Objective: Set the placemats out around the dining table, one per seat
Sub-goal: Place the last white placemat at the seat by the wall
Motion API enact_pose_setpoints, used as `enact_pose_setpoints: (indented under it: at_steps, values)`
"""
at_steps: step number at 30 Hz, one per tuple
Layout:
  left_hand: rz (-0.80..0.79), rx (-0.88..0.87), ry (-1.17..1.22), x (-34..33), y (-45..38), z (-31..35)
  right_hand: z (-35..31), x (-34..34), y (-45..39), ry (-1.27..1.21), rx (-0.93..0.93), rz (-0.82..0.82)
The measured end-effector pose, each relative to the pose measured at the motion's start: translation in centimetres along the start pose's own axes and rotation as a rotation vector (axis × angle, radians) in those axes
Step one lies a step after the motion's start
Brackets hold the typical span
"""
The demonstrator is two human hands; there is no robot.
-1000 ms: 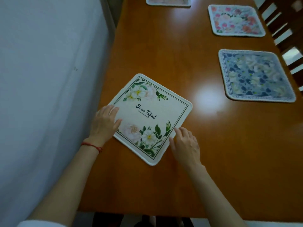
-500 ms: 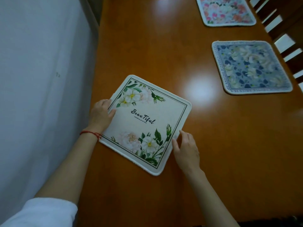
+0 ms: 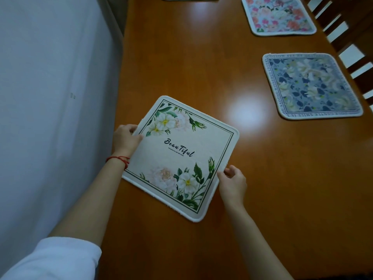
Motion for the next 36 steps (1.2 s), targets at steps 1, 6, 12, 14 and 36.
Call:
enact_pose_setpoints:
  at_steps: [1,6,12,14,36]
  values:
    - [-0.004,0.012,0.028,0.0,-0.1,-0.1,0.1,0.0,0.0,-0.024,-0.014,0.003]
    - [-0.019,0.131,0.161,0.2,-0.4,-0.8,0.6,0.0,0.1,-0.116,-0.066,0.007]
    - [-0.035,0.163,0.269,0.0,0.2,-1.1,0.6,-0.6,0.1,-0.098,-0.032,-0.006]
    - [-0.04,0.17,0.285,0.1,0.4,-1.2,0.4,-0.4,0.1,-0.077,0.009,-0.004]
    - [0.084,0.37,0.577,-0.8,11.2,-2.0,0.0,6.9,-2.5,-0.057,0.214,-0.094]
Point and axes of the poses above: each hand's wrist, its own y-axis away from the middle knuckle, its own x-axis out of the back of the hand, z = x × y, the point moved 8 cm from there along -y, towards the middle knuckle, and after that the axes turned 2 degrees about x, right-handed, at the moved point
